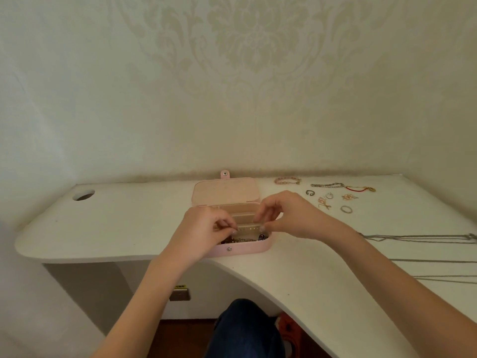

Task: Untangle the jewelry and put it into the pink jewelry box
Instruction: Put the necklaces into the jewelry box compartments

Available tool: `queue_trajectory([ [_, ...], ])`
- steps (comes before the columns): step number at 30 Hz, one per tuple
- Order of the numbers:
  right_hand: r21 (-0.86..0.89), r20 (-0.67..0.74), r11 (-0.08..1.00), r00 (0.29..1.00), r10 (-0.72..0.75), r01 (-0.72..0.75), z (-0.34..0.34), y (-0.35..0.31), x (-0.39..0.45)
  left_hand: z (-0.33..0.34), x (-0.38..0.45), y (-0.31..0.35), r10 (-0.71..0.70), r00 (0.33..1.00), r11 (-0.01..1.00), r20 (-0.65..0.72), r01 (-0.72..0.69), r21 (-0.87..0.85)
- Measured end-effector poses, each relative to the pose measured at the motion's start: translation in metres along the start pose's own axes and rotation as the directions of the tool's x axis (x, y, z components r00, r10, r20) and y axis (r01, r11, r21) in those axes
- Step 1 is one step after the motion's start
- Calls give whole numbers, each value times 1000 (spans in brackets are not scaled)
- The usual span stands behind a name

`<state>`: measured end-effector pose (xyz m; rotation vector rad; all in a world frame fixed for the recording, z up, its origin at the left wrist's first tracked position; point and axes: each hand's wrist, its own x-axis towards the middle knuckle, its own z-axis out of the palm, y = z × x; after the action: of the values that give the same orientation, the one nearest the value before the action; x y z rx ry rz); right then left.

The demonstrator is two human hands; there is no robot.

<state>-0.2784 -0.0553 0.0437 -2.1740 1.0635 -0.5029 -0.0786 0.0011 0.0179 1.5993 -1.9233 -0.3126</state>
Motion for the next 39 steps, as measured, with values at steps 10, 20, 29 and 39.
queue_trajectory([
  [10, -140, -53, 989, 997, -57, 49, 10, 9, -2, 5, 1, 2, 58, 997, 987, 54, -66, 148],
  [20, -99, -459, 975, 879, 132, -198, -94, 84, -79, 43, 18, 55, 208, 977, 978, 48, -209, 19],
  [29, -43, -793, 775, 493, 357, -630, -140, 208, -174, 133, 59, 142, 330, 903, 942, 274, -299, -149],
  [39, -131, -788, 670, 487, 377, -731, -141, 221, -167, 158, 67, 131, 332, 892, 934, 308, -266, -237],
])
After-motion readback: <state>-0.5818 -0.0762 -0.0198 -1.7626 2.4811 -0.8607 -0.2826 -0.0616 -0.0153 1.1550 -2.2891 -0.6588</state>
